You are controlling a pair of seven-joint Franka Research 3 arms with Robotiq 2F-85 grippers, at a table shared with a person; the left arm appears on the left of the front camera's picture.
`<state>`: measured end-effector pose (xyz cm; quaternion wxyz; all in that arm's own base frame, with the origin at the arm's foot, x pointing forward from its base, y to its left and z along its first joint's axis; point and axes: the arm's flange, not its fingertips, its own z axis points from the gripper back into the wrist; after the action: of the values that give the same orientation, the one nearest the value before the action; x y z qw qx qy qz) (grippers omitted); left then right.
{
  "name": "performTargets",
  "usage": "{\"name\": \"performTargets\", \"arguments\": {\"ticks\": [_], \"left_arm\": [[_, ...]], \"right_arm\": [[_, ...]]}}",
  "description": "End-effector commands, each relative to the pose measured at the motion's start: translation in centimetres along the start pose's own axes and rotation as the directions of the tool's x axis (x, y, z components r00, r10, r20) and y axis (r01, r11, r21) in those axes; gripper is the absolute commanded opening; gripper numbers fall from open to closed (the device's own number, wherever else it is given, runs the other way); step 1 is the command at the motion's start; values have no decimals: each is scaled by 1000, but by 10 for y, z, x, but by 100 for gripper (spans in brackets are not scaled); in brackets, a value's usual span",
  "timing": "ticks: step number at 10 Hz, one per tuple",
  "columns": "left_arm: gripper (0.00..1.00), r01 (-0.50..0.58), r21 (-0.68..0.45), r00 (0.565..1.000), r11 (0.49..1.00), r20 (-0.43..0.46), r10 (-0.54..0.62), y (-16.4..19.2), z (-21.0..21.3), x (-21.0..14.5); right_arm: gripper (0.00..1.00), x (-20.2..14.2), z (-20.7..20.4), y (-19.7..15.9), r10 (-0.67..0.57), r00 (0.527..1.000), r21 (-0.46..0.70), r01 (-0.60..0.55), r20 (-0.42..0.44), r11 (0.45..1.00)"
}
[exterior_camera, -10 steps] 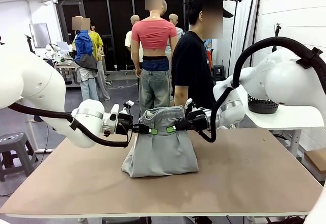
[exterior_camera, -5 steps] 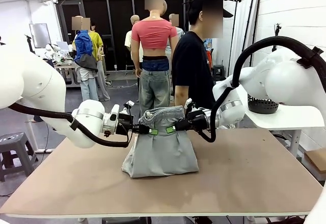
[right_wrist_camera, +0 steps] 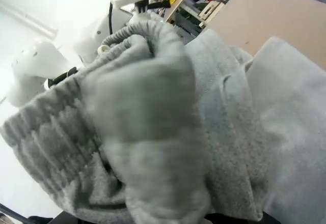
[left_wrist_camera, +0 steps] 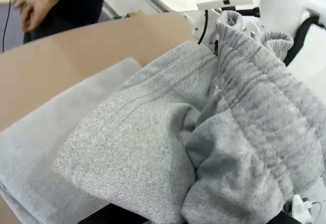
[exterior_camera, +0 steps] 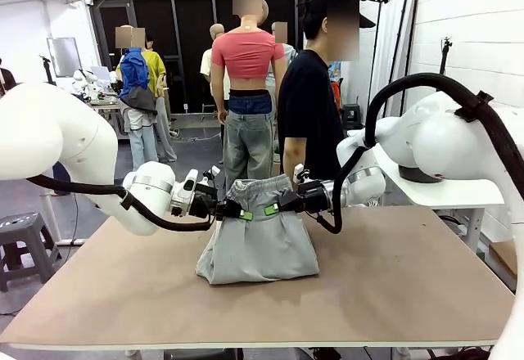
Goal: Fold the training pants.
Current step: Fold the Training pants in half.
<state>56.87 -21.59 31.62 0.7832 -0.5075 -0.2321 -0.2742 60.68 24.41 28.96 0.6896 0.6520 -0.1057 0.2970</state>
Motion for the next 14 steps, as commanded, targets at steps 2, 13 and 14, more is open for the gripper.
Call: {"name": "performTargets", "arguments": {"ticks": [2,13,14], "left_arm": [[0,-131,-38,991,991,-31,129,22,4,4],[0,-308,-4,950,952,-52,307,74,1,-3],[0,-328,4,942,945,-76,328,77,2,-3]], "right_arm": [[0,12,6,-16,-139,990,-40,138,-38,990],[0,23,21,-73,-286,958,-93,284,-12,954],[0,25,22,-77,-301,953,-103,297,-21,949]]}}
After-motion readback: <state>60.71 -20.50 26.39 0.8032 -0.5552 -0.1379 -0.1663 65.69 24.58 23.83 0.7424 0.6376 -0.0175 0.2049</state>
